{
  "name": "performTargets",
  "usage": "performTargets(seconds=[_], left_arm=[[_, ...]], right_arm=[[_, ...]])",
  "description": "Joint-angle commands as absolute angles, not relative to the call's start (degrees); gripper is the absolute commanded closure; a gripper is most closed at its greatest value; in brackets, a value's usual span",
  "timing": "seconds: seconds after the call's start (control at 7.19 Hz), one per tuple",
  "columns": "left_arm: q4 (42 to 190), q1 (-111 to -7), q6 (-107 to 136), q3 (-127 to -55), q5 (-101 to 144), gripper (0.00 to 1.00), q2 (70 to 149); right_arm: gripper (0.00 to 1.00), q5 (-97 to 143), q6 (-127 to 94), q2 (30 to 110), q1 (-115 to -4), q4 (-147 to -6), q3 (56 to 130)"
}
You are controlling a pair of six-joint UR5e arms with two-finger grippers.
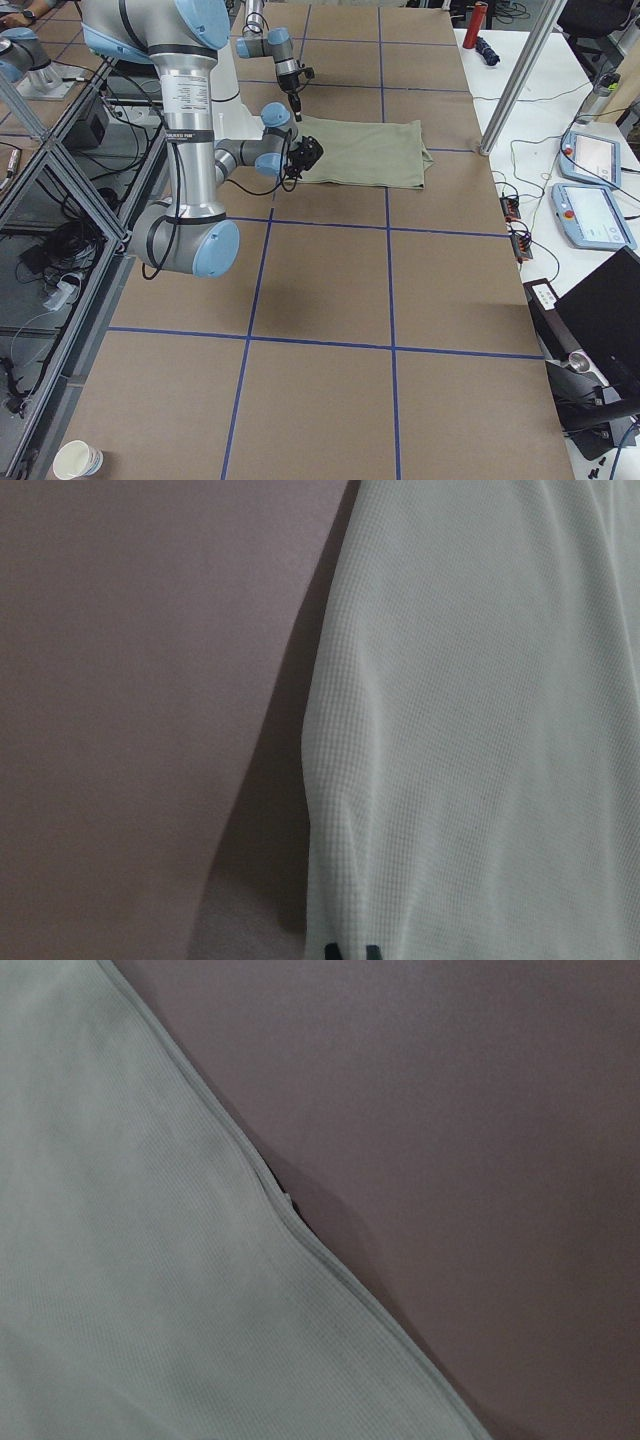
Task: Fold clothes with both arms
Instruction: 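Move the right gripper to the near end of the shirt beside the left gripper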
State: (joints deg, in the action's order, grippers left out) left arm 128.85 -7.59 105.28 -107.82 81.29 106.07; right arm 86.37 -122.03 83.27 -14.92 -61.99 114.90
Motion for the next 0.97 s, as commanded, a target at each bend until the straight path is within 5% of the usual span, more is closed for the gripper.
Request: performTargets(seconds=[0.0, 0.83], left_arm=[[128.8, -7.6, 105.3, -108.0, 81.3, 1.0, 106.3], [128.8, -7.6, 105.3, -108.2, 81.3, 1.0, 106.3]], right_arm=[[0.0, 83.6, -127.7, 76.1, -10.3, -74.3, 114.2], [0.03, 82.5, -129.3, 74.4, -7.7, -76.3, 112.2]])
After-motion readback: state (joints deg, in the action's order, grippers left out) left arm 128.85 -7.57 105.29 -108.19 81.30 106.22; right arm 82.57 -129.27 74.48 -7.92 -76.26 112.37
